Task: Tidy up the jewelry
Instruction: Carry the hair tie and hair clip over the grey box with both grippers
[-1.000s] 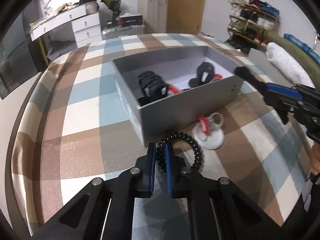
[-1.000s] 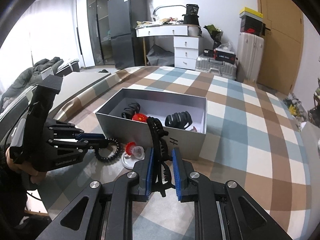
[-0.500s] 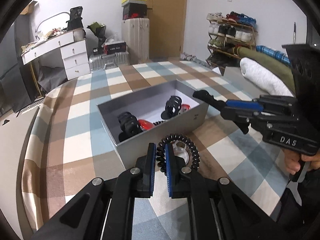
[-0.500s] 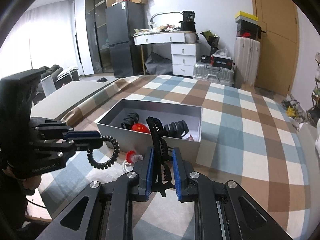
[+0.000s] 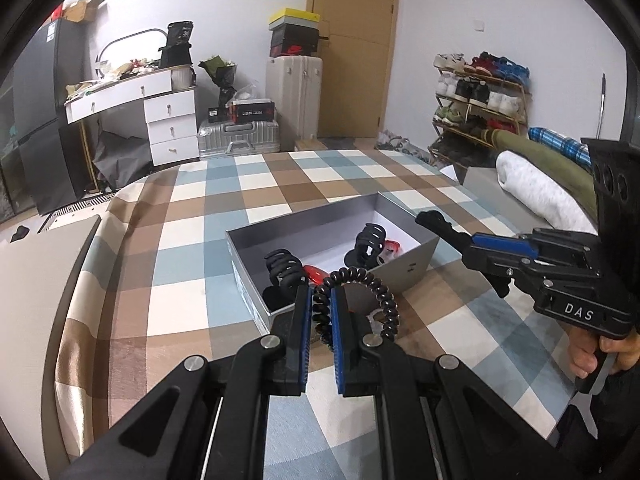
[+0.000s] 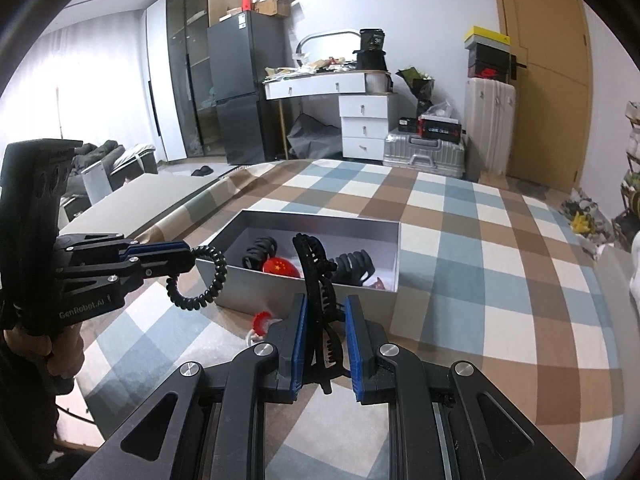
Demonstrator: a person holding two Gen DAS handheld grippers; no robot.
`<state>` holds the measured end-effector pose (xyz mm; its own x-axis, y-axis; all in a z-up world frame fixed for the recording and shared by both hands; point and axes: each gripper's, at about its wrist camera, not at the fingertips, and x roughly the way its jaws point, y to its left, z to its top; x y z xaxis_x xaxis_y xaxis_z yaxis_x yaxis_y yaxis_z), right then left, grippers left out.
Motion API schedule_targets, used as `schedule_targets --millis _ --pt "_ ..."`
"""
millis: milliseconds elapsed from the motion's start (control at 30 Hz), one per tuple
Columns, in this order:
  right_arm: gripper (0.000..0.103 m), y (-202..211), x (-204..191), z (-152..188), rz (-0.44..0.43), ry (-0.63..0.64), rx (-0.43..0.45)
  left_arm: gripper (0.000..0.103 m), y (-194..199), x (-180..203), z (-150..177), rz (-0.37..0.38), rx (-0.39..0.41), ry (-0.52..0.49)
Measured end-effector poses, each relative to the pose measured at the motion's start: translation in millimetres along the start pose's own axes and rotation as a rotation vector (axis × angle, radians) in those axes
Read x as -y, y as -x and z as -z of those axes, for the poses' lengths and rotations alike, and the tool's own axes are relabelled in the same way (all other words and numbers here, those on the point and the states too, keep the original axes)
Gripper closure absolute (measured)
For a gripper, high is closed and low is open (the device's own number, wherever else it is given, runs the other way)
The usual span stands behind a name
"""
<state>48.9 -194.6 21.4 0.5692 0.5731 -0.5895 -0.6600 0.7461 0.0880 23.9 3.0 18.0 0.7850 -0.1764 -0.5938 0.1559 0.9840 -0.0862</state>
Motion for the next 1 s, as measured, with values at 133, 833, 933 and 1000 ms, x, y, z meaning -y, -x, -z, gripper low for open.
schedule_targets --millis 133,833,933,1000 --pt "0.086 1 2 0 -0.001 -0.015 0.009 0.098 -1 -3 -1 -0.007 0.006 0.013" --pt "0.086 -5 19 -12 -0.032 -0.108 0.039 0.098 -20 -8 -21 -0.052 0.024 0.048" --pt "0.086 -10 25 -16 -0.089 -0.159 0.025 0.098 -26 -9 -25 -0.058 0.021 0.058" --pt "0.086 -14 26 -18 -0.107 -0.171 0.016 0.098 -28 -9 -27 -0.065 0.024 0.064"
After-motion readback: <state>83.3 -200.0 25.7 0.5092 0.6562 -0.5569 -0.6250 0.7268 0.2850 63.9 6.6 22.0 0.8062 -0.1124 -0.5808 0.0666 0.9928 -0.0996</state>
